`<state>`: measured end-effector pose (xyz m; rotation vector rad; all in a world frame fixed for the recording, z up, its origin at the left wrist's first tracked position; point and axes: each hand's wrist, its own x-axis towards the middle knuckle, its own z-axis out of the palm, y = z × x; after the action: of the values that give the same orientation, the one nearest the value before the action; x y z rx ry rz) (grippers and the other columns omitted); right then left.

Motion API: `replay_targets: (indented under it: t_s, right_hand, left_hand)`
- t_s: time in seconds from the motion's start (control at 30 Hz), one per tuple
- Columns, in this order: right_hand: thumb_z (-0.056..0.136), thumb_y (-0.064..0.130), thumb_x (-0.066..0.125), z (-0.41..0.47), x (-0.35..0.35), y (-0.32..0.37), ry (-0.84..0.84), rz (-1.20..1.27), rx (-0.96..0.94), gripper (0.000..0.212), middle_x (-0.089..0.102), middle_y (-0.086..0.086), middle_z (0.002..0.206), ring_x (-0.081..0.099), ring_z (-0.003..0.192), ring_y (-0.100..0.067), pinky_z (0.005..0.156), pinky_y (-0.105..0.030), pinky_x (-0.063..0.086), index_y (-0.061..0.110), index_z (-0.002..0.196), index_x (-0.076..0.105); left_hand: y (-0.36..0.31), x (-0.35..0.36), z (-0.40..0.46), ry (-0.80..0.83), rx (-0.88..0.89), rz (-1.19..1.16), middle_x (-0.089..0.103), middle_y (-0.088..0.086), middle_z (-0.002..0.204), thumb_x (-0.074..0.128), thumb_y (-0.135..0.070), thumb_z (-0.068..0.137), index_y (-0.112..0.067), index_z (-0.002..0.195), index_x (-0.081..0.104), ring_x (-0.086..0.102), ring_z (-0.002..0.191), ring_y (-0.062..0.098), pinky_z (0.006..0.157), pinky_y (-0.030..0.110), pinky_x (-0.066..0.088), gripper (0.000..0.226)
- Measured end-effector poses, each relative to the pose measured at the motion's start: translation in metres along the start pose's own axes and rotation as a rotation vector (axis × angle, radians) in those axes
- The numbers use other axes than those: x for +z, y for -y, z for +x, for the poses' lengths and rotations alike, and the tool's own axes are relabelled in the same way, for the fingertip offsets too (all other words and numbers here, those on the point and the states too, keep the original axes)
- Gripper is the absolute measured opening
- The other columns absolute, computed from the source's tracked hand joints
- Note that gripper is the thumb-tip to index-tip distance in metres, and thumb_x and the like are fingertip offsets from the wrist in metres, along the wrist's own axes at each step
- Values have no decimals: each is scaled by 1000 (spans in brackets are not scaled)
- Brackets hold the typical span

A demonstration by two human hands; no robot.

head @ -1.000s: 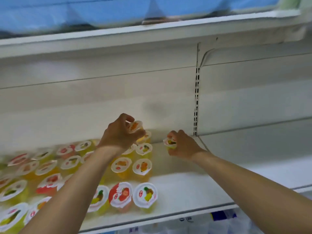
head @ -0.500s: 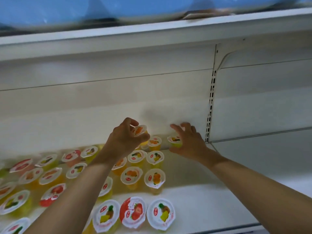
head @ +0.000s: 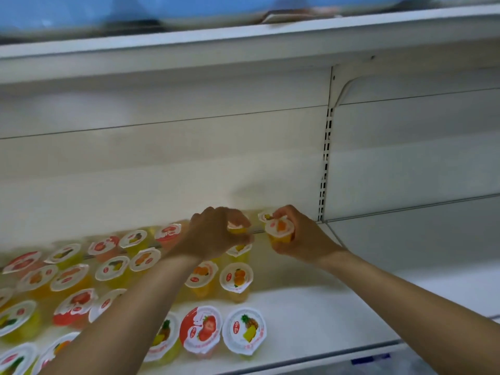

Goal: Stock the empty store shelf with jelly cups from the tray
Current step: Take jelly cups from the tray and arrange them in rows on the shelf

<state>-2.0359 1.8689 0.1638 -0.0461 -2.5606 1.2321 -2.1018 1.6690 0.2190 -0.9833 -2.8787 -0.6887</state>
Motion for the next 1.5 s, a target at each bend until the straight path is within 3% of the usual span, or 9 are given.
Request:
replay_targets:
  t_s: [0.07,0.17,0.57,0.73,0.93,1.13,1.3,1.4,1.5]
  right_hand:
    - [71,19,75,-2,8,-8,57,-30,69,57,60,3,111,60,94,-12,72,-18,45,26,120,46]
    - [72,19,76,-2,18,-11,92,-63,107,60,59,2,115,58,99,-13,80,-21,46,22,124,47]
    - [76,22,75,5,31,-4,133,-71,96,69,54,0,127,56,113,-16,91,-26,47,20,135,39]
    - [87,47,61,-21,3,7,63,-400,10,70,40,2,139,43,127,-18,98,-39,43,32,146,25]
    - [92,43,52,-103,-61,-7,-151,-647,-111,53,48,0,136,51,117,-22,88,-34,44,24,141,41]
    - [82,40,46,-220,-126,-56,-315,-740,-25,46,61,-3,117,62,100,-24,77,-35,51,20,122,56]
    - [85,41,46,-325,-165,-105,-369,-727,160,52,56,-4,125,61,103,-29,68,-39,55,21,133,47]
    - [88,38,55,-384,-175,-141,-400,-700,308,57,54,-2,127,62,98,-28,58,-29,47,24,141,37]
    - [92,34,58,-439,-173,-183,-382,-618,525,60,48,-1,133,57,107,-26,66,-35,46,26,145,32]
  left_hand:
    - [4,7,-2,22,4,196,65,-16,116,66,-59,77,-42,108,66,51,114,15,95,36,27,35]
    - [3,12,-2,29,9,306,66,-14,115,65,-56,80,-40,113,65,49,113,15,96,36,26,37]
    - [9,18,4,13,-27,314,63,-9,124,61,-51,85,-33,126,56,50,118,18,100,38,29,45]
    - [-18,13,-11,-71,-37,263,55,-7,130,54,-54,89,-32,132,51,41,126,18,101,36,31,48]
    - [-91,57,-44,-286,267,222,65,-3,114,53,-57,80,-27,117,64,58,108,26,91,37,43,49]
    - [-184,139,-78,-217,489,3,61,-3,125,57,-43,84,-23,125,60,54,112,19,94,32,42,46]
    - [-255,218,-114,-52,613,-96,51,-1,136,57,-41,89,-25,145,38,53,115,20,92,34,45,61]
    - [-286,267,-134,81,596,-109,49,-1,138,55,-43,89,-28,149,27,53,114,23,87,34,44,67]
    - [-304,318,-151,270,569,-128,40,-4,147,56,-43,92,-33,151,17,47,124,22,93,34,43,72]
